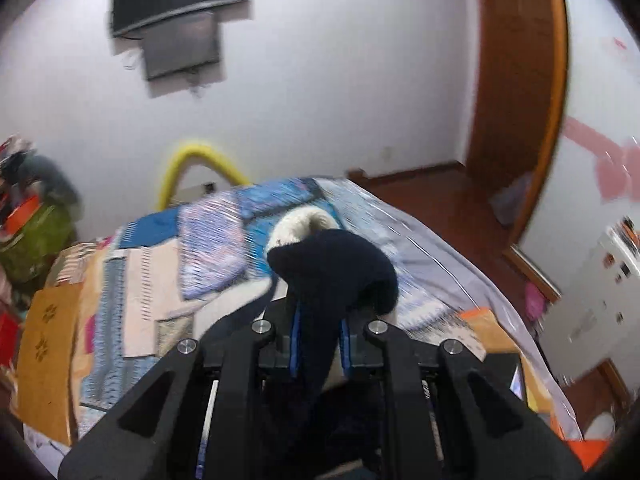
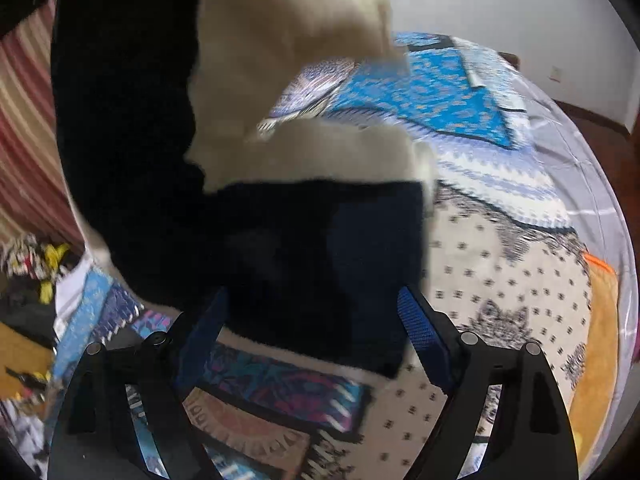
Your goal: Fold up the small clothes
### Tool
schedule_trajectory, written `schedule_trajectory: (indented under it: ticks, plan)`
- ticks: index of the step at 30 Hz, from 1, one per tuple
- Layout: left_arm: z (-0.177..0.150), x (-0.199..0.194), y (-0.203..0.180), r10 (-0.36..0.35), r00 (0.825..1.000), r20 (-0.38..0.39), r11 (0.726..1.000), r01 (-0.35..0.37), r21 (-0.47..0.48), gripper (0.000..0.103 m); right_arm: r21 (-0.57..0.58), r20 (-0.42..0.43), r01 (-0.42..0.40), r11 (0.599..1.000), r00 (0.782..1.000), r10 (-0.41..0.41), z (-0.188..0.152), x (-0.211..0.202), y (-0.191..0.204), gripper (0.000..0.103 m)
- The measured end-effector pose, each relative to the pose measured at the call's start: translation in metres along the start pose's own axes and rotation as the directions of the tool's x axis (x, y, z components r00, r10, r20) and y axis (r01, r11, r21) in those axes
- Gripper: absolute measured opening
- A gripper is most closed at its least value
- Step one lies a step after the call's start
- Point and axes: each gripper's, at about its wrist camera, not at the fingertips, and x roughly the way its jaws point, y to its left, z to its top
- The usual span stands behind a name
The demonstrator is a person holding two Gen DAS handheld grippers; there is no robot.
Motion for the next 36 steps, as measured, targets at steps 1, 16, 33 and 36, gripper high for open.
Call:
schedule_trajectory:
  ticks: [1, 16, 33, 36]
  plan:
    - [-0.004, 0.006, -0.009, -0.021, 1.000, -0.023, 1.000, 0.021, 0.010, 0.015, 0.029, 0.012, 0.001, 1.000, 1.000, -0.002, -0.001, -0.007, -0.010, 0.083]
    - [-0.069, 0.026, -0.042, -0.221, 0.902, -0.370, 0.969, 0.245, 0.021, 0.050, 0.208, 0.021, 0.052, 0.977, 0.998, -0.057, -0.027, -0.042, -0.087, 0.083]
    - [-0.051, -0.038, 0.072, -0.109, 0.951, -0.291, 0.993, 0.092, -0.072, 0.071, 0.168, 0.071, 0.040, 0.985, 0.996, -0.052, -0.012, -0.079, -0.076, 0.085]
    - [-0.052, -0.029, 0.104, -0.056, 0.958, -0.280, 0.994, 0.028, -0.104, 0.078, 0.163, 0.104, -0.016, 0.987, 0.995, -0.001, 0.012, -0.094, -0.064, 0.085]
